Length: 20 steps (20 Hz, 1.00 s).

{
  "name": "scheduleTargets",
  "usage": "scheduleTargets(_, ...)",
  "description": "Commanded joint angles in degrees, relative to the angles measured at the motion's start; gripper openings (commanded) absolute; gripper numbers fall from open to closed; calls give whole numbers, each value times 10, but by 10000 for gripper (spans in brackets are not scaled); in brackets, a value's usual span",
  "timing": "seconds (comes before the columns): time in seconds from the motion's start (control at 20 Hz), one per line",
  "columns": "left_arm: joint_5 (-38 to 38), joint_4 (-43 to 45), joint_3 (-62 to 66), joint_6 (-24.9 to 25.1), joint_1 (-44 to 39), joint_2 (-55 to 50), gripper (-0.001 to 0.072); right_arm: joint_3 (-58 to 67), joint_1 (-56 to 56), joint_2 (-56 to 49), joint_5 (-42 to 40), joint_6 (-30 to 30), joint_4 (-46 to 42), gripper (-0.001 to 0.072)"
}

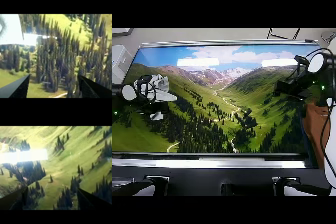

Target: Fold the clothes and pants, and hang the long-sleeved shirts on hangers.

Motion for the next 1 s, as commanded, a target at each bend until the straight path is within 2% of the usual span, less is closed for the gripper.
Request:
scheduleTargets(0.0, 0, 0, 0, 0, 0, 0, 711, 0, 0, 0, 0, 0, 0, 696)
scheduleTargets(0.65, 0, 0, 0, 0, 0, 0, 711, 0, 0, 0, -10, 0, 0, 696)
scheduleTargets(0.85, 83, -2, 0, -2, 0, -3, 711, 0, 0, 0, -75, 0, 0, 696)
scheduleTargets(0.95, 152, -2, 0, -7, 0, -6, 711, 0, 0, 0, -110, 0, 0, 696)
